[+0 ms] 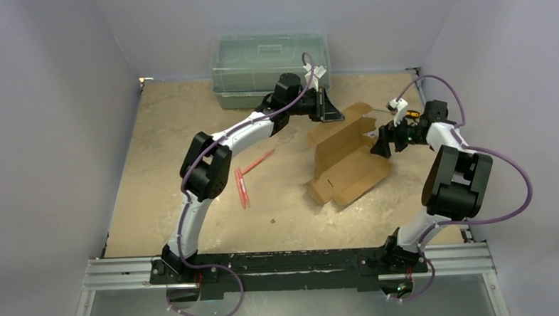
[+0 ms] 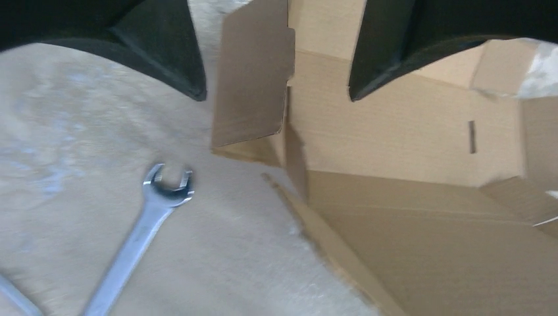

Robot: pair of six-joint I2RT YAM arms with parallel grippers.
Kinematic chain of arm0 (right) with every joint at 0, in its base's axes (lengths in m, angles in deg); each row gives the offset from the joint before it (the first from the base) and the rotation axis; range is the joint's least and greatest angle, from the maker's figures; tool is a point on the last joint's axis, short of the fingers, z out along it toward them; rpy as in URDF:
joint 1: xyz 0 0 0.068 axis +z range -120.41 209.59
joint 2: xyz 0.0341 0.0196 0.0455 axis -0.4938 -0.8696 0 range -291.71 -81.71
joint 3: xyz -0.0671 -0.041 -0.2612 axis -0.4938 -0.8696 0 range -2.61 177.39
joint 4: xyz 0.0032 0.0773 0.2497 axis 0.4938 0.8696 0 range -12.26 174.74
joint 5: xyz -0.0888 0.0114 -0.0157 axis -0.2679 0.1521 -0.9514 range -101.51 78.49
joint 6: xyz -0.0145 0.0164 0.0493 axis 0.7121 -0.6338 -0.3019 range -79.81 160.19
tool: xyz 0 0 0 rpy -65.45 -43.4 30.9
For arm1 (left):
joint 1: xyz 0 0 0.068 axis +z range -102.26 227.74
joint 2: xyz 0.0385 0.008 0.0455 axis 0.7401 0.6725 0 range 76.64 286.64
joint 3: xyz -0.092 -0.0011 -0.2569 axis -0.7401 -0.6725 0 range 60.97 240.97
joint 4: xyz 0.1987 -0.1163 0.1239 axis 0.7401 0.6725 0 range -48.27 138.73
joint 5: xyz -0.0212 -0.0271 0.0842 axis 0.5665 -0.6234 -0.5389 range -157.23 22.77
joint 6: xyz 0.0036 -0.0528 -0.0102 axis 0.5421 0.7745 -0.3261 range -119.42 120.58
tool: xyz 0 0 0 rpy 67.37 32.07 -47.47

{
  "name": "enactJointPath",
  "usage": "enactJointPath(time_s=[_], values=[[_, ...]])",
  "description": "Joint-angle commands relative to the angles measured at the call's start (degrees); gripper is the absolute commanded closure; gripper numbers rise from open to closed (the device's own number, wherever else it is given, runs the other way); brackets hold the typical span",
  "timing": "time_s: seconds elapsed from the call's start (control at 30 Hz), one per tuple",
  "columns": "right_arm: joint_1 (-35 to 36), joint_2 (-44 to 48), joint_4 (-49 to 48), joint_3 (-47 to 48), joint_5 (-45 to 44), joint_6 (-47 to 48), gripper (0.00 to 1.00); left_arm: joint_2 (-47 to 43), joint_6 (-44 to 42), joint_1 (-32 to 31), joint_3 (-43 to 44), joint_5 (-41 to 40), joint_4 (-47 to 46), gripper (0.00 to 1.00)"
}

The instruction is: Fold the paper box

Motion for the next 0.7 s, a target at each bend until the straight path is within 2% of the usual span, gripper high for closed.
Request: enactJointPath(time_s=[0.0,0.27,0.4,0.5,0.67], values=[[-0.29,2.65,-7.82,-0.15,-4.10,-2.39,0.25,-3.99,-0.66,0.28,1.65,0.48,-0.76,1.00],[-0.24,5.03,-12.15,-1.66,-5.18,-4.86,0.56,-5.49,-1.52,0.23,3.20,0.18,1.77,1.00],[-0.29,3.89,-11.64,-0.91,-4.73,-5.05,0.76,-6.19,-1.31,0.11,3.32,0.35,2.08,1.00],[-0.28,3.35,-11.24,-1.01,-3.83,-4.92,0.98,-6.74,-1.29,0.07,3.11,0.41,2.05,1.00],[-0.29,4.46,-10.72,-1.46,1.39,-4.96,1.00,-7.92,-1.76,0.02,3.08,0.29,2.87,1.00]])
